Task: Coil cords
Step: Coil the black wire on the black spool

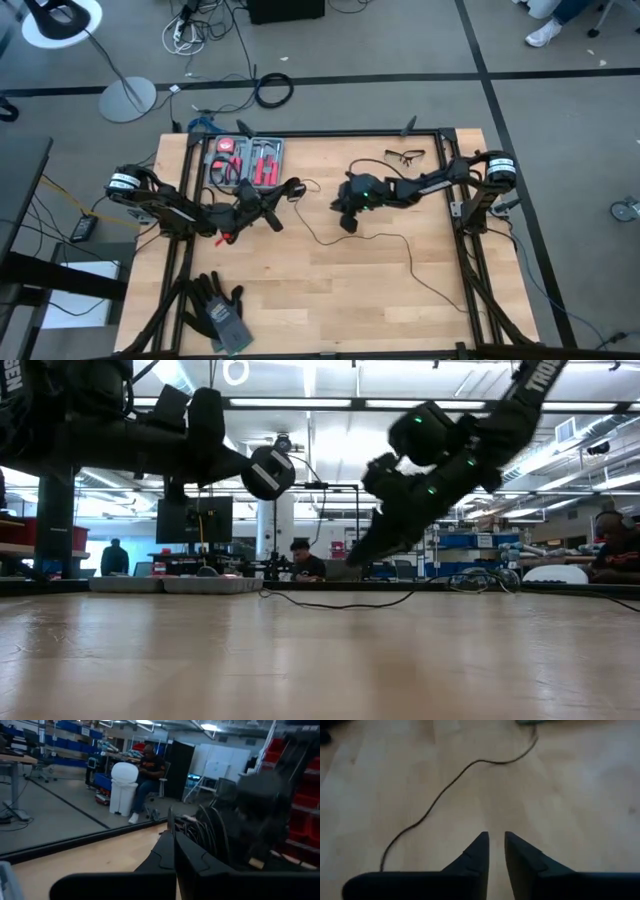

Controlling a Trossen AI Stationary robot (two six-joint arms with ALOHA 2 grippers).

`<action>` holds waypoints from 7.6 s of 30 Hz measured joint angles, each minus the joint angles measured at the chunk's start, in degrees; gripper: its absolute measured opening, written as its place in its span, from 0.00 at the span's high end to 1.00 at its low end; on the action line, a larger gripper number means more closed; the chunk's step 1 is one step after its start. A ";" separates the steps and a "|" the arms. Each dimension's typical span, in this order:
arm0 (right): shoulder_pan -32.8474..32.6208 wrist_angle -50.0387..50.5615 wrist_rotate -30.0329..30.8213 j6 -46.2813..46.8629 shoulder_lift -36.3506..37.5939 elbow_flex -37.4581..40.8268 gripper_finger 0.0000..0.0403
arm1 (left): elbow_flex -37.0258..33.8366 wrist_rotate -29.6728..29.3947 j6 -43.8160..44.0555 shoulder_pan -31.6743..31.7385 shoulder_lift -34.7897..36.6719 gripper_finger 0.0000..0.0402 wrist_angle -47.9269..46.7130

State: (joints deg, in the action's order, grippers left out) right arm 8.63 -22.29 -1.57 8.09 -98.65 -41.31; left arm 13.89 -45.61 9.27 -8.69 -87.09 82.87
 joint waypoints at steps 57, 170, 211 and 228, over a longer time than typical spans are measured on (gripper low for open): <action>0.15 -38.22 -14.76 3.24 -7.22 -4.66 0.97 | 0.07 10.23 -4.23 -0.09 0.04 1.00 1.43; -2.57 -41.57 15.64 -4.60 -9.84 1.15 0.83 | 10.62 3.09 4.62 4.46 0.00 1.00 -11.61; -1.16 -47.12 12.34 -5.39 -9.75 1.13 0.75 | 10.60 3.89 4.03 4.46 0.00 1.00 -12.65; -1.63 -27.96 18.48 -0.29 -9.73 -5.14 1.00 | 10.58 7.69 6.94 4.46 0.00 1.00 -12.48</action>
State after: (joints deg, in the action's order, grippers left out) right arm 7.00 -50.25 16.91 7.80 -108.38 -46.45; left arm 24.47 -37.91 16.20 -4.23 -87.09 70.39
